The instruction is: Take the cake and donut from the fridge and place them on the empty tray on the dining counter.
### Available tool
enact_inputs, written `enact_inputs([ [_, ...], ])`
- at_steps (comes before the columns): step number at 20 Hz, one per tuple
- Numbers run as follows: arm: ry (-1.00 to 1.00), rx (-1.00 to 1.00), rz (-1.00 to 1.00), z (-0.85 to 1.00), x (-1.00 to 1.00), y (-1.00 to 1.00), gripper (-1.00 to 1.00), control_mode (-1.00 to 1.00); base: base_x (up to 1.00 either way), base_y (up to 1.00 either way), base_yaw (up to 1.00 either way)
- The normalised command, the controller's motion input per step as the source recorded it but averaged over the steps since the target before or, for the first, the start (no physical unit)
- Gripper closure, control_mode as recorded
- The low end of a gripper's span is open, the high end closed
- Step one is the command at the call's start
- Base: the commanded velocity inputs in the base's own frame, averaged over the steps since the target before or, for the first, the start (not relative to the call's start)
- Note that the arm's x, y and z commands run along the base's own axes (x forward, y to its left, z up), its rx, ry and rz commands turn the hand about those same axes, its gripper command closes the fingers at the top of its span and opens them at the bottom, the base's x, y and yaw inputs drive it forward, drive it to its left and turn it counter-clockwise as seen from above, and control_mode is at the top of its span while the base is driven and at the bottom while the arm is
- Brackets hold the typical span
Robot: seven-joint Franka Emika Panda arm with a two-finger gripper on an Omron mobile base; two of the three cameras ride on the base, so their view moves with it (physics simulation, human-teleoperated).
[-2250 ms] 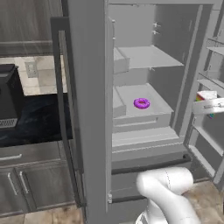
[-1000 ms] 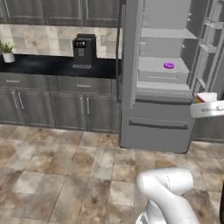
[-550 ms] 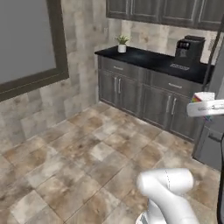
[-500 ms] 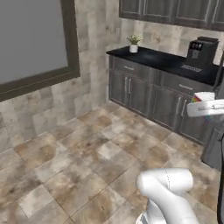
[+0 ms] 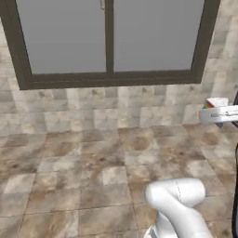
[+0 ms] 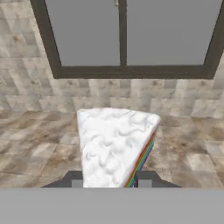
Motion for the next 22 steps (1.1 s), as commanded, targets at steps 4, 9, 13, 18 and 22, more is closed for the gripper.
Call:
enact_inputs([
  [4, 0.00, 0.00, 0.00, 0.00, 0.00, 0.00, 1.00, 1.00, 0.00, 0.00, 1.00],
  [9, 0.00, 0.00, 0.00, 0.00, 0.00, 0.00, 1.00, 1.00, 0.00, 0.00, 1.00],
  [13, 0.00, 0.00, 0.00, 0.00, 0.00, 0.00, 1.00, 1.00, 0.00, 0.00, 1.00],
  [18, 0.00, 0.00, 0.00, 0.00, 0.00, 0.00, 1.00, 1.00, 0.00, 0.00, 1.00],
  [22, 0.00, 0.00, 0.00, 0.00, 0.00, 0.00, 1.00, 1.00, 0.00, 0.00, 1.00],
])
